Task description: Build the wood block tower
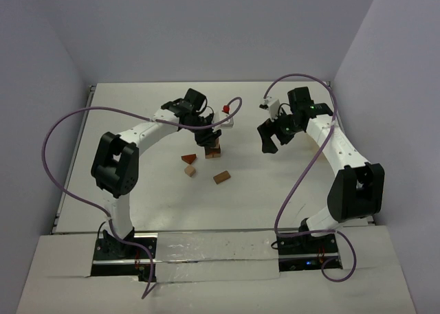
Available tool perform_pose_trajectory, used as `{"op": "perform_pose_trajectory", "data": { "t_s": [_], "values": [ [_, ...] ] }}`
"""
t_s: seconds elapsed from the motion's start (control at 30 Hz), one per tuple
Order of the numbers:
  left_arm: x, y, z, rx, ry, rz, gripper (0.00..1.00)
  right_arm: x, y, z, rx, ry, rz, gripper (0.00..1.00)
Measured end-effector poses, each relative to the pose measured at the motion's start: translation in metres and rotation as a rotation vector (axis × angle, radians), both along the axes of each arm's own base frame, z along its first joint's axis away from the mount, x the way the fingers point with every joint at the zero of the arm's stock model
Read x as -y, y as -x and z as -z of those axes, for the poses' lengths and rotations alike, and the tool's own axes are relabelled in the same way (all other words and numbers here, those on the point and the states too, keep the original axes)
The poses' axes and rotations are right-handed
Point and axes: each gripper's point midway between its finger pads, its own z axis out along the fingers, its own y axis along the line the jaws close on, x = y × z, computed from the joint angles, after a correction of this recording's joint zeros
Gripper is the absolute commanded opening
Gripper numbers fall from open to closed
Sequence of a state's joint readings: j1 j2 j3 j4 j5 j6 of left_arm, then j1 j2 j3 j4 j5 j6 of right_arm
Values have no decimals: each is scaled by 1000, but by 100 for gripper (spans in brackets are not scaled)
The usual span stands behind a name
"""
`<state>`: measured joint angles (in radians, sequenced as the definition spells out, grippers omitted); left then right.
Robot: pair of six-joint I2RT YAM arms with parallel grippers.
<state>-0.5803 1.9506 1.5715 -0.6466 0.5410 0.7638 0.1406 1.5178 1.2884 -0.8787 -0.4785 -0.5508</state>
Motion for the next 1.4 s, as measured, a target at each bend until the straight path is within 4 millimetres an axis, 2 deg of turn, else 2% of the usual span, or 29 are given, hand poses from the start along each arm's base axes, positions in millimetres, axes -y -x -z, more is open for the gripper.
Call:
{"op": "perform_pose_trajectory", "data": {
  "t_s": [0.17,0.3,0.67,1.03,1.4],
  "values": [
    [-1,0,15,-22,-23,-4,22,-1,0,4,-17,-3,1,100],
    [-1,-1,16,-21,-27,-8,22,-2,0,5,-22,-7,0,100],
    [1,-5,14,-10,-28,-49,19,-3,1,5,-27,-16,-5,100],
    [-1,-6,-5,39,-18,-112,19,-5,1,4,-30,-23,-8,100],
    [-5,-5,0,19,-36,-162,21,-5,0,3,-36,-26,-9,100]
  ]
}}
